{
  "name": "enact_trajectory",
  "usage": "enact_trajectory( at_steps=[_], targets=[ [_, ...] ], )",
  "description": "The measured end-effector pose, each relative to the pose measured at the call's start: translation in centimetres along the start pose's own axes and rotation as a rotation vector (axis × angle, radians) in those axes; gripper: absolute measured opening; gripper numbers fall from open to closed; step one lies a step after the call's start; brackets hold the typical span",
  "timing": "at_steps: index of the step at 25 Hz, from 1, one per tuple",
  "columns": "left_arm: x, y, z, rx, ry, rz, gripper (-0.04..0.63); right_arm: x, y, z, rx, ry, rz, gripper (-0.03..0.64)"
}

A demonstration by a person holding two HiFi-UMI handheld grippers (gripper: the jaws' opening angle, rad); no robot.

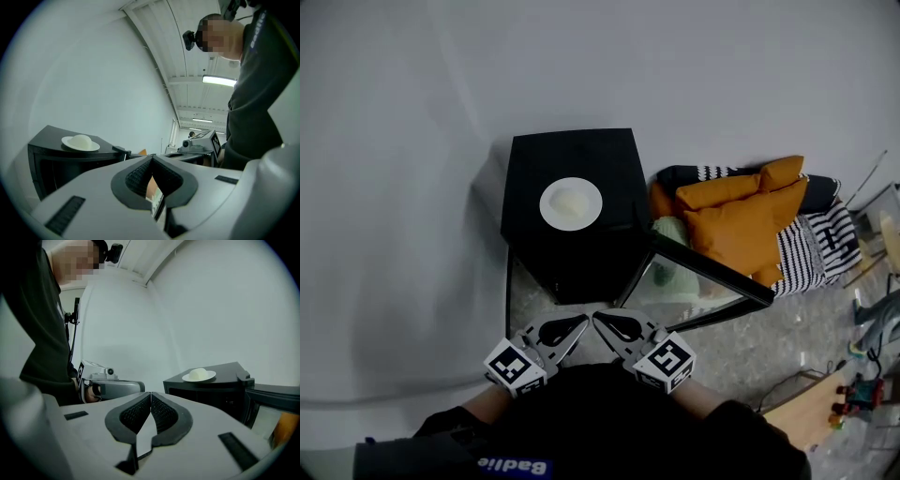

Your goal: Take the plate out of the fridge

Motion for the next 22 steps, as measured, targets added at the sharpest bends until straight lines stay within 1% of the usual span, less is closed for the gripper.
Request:
enact_trajectory(
  at_steps=[3, 7, 12, 15, 19, 22],
  targets=[
    [-0.1, 0.1, -0.3, -0.02, 0.002, -0.004, 0.006, -0.2, 0.8, 0.3, -0.002, 0.016, -0.023, 0.009],
    [-0.4, 0.4, -0.3, -0.025, 0.007, -0.001, 0.006, -0.7, 1.5, 0.2, 0.007, 0.043, -0.059, 0.009],
    [-0.3, 0.6, -0.4, -0.027, 0.008, 0.007, 0.006, -0.6, 1.8, 0.4, 0.009, 0.036, -0.056, 0.009],
    [-0.3, 0.6, -0.5, -0.024, 0.01, 0.013, 0.006, -0.7, 1.5, 0.5, 0.021, 0.04, -0.028, 0.009],
    [-0.3, 0.7, -0.5, -0.023, 0.011, 0.014, 0.006, -0.4, 1.9, 0.4, 0.01, 0.035, -0.041, 0.009],
    [-0.4, 0.8, -0.3, -0.026, 0.003, 0.013, 0.006, -0.5, 1.7, 0.6, 0.015, 0.039, -0.023, 0.009]
  ],
)
Point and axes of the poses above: the fingertips, and each gripper's own axes: x forward along the fingers, z to its left, y out of its underside, the point moved 6 cm from there along -x, backward along the fingers, and after that the axes turned 2 degrees about -x, right-handed, at the moved point
